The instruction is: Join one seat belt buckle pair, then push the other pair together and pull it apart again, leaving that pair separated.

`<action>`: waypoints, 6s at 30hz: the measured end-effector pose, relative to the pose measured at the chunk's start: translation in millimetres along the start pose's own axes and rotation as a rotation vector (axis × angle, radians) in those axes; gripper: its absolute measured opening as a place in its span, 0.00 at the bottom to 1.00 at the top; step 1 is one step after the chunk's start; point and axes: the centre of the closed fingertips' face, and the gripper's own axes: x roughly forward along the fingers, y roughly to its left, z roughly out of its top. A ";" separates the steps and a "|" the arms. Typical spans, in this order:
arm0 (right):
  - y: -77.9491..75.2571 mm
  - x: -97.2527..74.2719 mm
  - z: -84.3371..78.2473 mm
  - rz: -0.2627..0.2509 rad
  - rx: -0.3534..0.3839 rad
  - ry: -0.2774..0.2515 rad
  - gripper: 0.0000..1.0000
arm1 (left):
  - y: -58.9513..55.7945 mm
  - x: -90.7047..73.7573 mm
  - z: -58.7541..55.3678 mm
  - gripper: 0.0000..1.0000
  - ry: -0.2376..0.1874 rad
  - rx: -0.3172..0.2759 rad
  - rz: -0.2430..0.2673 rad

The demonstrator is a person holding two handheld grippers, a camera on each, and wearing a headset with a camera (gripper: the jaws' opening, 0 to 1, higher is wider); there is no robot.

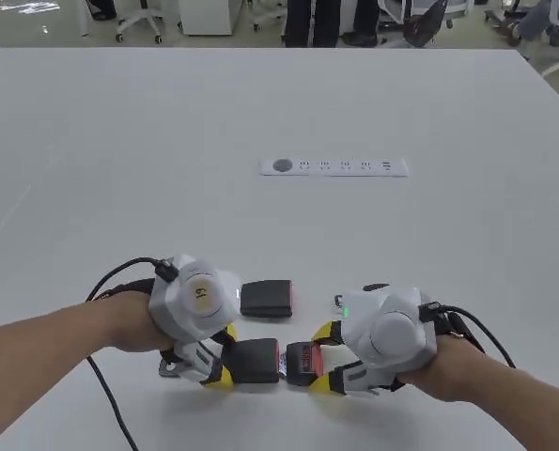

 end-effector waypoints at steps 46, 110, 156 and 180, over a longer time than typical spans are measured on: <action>-53.1 -65.8 -55.6 -0.080 0.032 0.032 0.39 | 55.1 -44.9 10.2 0.42 -0.132 -0.122 0.093; -101.3 -54.1 -90.6 0.029 0.003 0.176 0.31 | 94.2 4.6 16.5 0.30 0.066 0.008 -0.005; -97.7 -22.2 -46.6 0.030 0.011 0.115 0.31 | 94.5 5.5 15.9 0.29 0.120 -0.038 -0.006; -96.2 -4.4 -26.3 0.038 -0.007 0.100 0.31 | 92.7 3.2 15.3 0.29 0.119 -0.044 -0.004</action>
